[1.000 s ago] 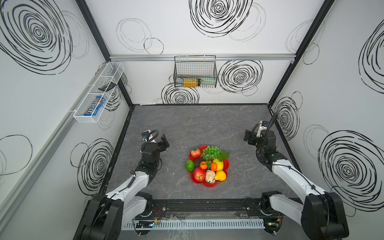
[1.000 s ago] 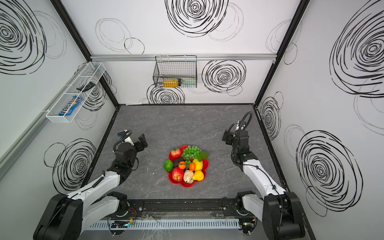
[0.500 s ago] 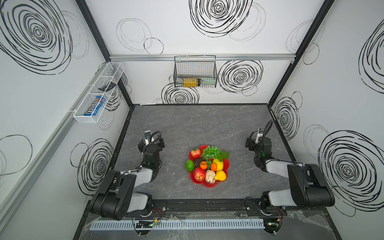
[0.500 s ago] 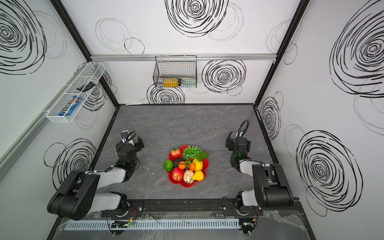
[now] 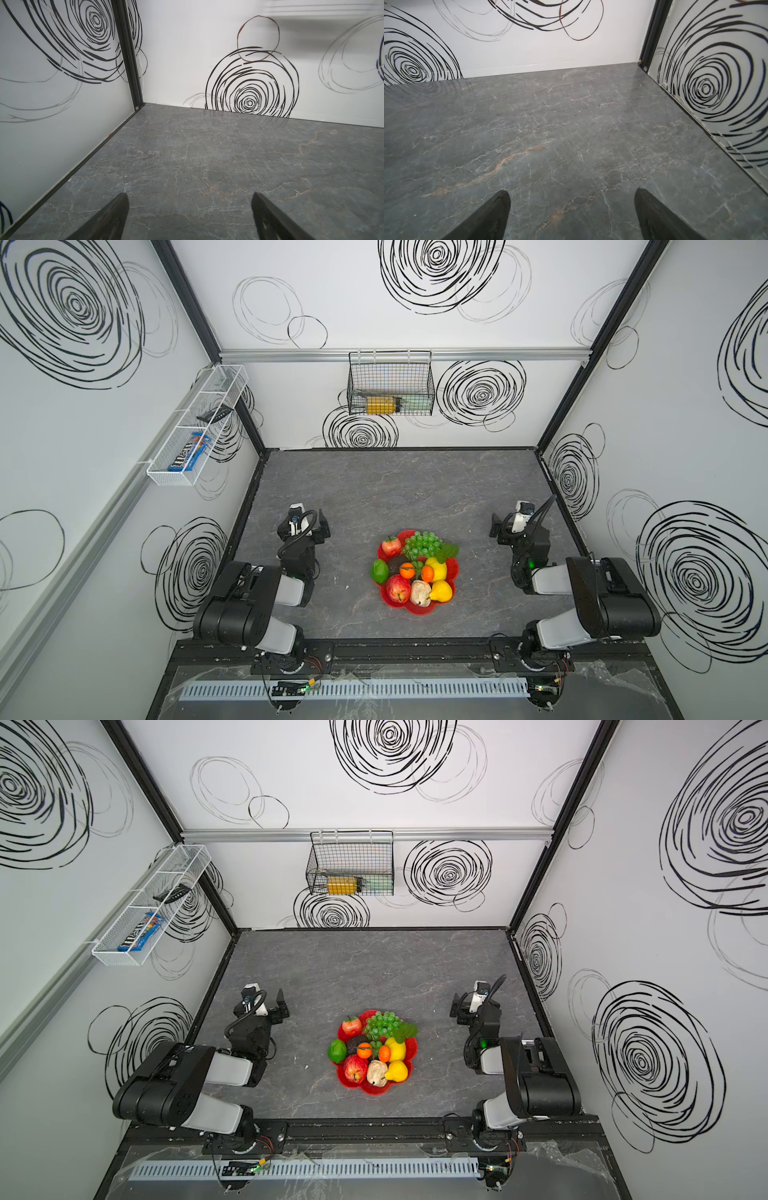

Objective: Place and organize the fake fruits in the fruit bowl

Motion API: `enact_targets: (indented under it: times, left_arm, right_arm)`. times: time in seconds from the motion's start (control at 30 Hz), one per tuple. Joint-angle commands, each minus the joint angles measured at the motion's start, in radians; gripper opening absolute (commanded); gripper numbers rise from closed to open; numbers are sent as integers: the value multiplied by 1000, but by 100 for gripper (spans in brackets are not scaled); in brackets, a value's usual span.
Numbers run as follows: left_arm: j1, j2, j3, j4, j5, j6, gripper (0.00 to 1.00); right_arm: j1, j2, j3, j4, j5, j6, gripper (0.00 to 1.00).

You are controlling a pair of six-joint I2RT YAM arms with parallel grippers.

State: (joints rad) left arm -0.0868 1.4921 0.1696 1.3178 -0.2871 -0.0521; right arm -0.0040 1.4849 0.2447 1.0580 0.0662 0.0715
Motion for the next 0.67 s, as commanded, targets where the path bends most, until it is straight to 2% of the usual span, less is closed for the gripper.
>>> enact_targets:
  times: [0.0, 0.07, 0.63]
  left_arm:
    - [7, 3, -8, 102, 22, 11, 96]
    - [7, 2, -8, 102, 21, 12, 96]
    - [5, 2, -8, 101, 20, 12, 96]
  right_arm:
    - [4, -2, 10, 60, -5, -8, 97]
    - [4, -10, 23, 17, -1, -2, 97]
    - [5, -9, 21, 25, -3, -6, 97]
